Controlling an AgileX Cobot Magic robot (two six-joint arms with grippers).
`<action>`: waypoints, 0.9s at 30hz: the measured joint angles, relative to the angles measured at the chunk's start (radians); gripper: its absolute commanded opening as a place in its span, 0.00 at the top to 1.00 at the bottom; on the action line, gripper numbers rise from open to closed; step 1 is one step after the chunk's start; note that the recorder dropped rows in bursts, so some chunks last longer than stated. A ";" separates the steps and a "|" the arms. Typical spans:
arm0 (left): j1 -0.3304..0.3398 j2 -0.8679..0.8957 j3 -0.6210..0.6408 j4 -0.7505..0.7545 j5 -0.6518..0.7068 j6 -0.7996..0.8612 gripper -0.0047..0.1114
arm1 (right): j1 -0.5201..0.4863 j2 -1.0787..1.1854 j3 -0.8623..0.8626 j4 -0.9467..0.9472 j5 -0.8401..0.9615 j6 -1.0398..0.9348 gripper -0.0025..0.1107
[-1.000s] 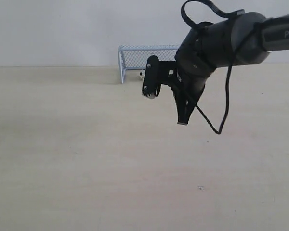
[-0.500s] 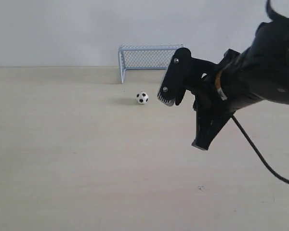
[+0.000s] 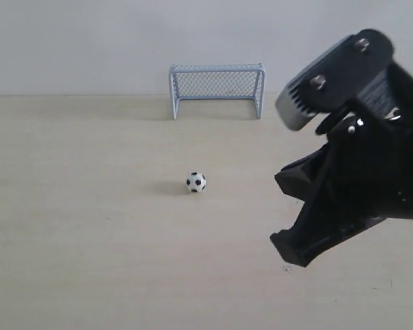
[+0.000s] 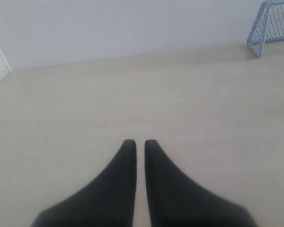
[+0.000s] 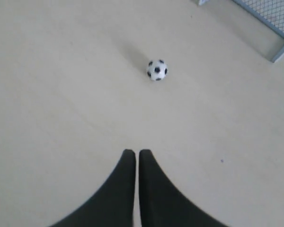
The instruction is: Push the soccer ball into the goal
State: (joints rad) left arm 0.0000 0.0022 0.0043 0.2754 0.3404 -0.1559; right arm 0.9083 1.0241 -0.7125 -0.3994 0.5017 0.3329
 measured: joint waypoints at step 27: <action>0.000 0.000 0.000 0.000 0.000 0.000 0.91 | 0.009 -0.197 0.166 -0.016 -0.149 0.045 0.98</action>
State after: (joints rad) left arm 0.0000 0.0022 0.0043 0.2754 0.3404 -0.1559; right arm 0.9169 0.8269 -0.5463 -0.4156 0.3528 0.3778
